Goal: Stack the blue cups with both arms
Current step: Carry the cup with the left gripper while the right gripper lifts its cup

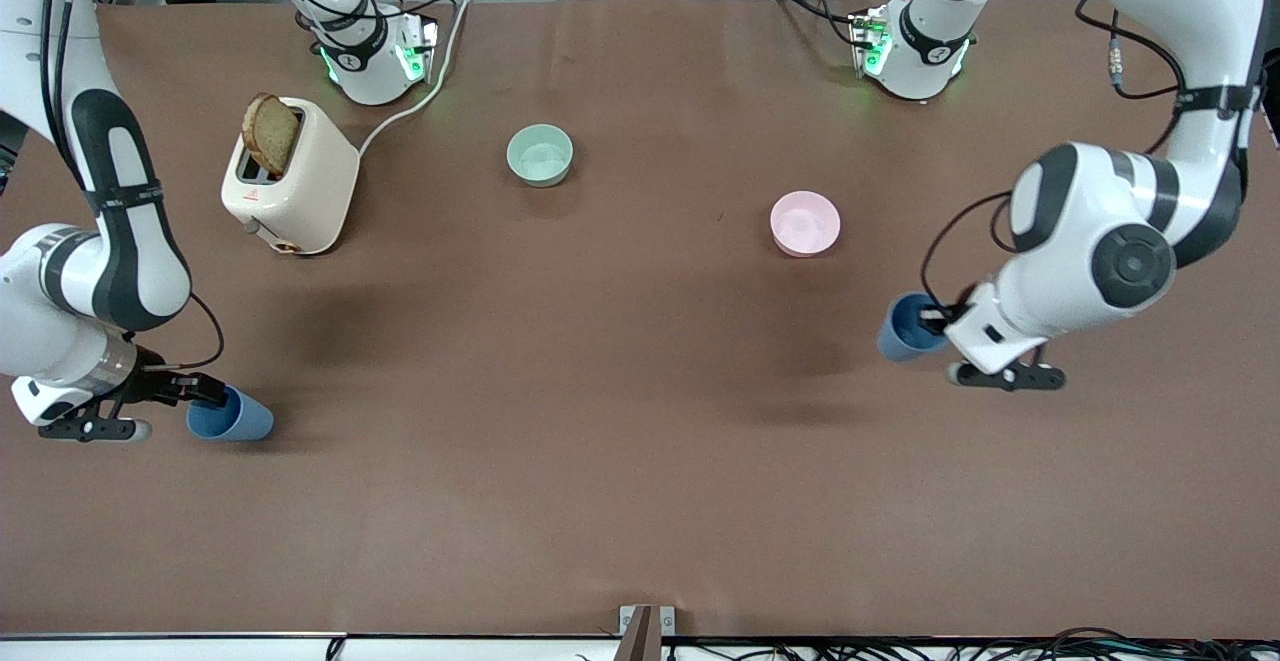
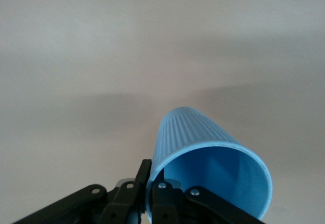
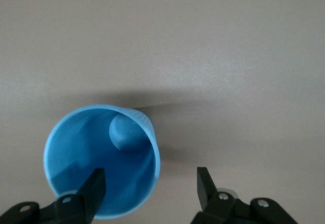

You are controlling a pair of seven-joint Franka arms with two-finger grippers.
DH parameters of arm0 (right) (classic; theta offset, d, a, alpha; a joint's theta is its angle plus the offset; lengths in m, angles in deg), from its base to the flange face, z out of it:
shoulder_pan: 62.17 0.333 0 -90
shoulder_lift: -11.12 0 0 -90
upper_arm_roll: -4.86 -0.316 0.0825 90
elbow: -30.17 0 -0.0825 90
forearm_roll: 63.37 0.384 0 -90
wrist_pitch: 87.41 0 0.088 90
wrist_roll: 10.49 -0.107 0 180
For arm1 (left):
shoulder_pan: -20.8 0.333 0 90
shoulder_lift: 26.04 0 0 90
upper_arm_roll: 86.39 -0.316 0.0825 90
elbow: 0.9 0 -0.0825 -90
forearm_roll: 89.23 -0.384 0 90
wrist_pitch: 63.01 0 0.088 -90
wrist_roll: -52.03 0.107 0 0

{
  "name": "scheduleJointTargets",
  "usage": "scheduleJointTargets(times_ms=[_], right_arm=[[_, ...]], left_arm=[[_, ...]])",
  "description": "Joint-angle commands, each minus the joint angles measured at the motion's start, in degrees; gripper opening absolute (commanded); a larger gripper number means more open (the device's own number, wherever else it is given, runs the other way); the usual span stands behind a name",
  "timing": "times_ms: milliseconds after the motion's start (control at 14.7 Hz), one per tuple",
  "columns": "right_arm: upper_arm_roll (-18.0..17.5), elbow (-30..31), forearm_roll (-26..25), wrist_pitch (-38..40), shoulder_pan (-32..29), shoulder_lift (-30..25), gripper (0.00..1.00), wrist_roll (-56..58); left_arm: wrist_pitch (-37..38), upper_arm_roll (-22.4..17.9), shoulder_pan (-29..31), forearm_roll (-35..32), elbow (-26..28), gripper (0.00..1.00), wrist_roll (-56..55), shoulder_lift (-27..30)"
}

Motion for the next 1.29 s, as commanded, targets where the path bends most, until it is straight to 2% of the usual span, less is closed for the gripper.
scheduleJointTargets(times_ms=[0, 136, 204, 407, 611, 815, 1222], right_arm=[[-0.97, 0.46, 0.95, -1.20, -1.15, 0.61, 0.62, 1.53], [-0.97, 0.37, 1.30, -1.38, -1.32, 0.97, 0.32, 1.97], [-0.97, 0.37, 1.82, -1.38, -1.32, 0.97, 0.20, 2.06], [-0.97, 0.29, 2.18, -0.94, -1.32, 0.80, 0.02, 1.80], [-0.88, 0.02, 2.27, 3.34, -0.97, -0.87, 0.00, 1.71], [-0.80, -0.24, 2.18, 12.12, -0.36, -8.23, 0.01, 1.01], [-0.71, -1.99, 0.08, 29.61, 0.61, -22.74, 0.01, -3.21]], left_arm=[[1.87, 7.26, -1.46, -0.94, -1.37, 0.00, -14.88, -1.08], [1.79, 8.51, -6.10, -1.03, -3.02, 0.00, -24.56, -2.21], [1.79, 8.51, -9.09, -1.03, -4.26, 0.00, -28.87, -3.18], [-4.16, 8.42, -16.21, -1.03, -5.32, 0.00, -40.47, -7.04], [-9.36, 8.16, -21.32, -3.83, -4.97, 0.00, -47.87, -10.91], [-11.92, 8.34, -23.44, -8.93, -5.06, 0.00, -54.30, -13.82], [-15.96, 8.16, -26.34, -12.28, -5.32, 0.00, -54.75, -18.21]])
